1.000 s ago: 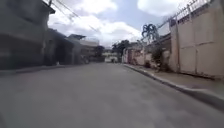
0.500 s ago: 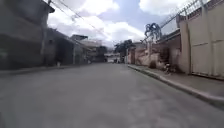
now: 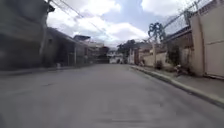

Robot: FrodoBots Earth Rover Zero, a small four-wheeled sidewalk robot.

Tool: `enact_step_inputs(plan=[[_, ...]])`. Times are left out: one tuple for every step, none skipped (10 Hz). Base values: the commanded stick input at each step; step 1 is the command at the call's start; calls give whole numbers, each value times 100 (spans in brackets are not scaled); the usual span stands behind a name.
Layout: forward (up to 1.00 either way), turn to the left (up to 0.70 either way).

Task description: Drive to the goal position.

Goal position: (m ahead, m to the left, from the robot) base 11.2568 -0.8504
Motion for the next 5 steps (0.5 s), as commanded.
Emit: enact_step_inputs(plan=[[100, 0], [100, 0], [100, 0], [100, 0], [100, 0]])
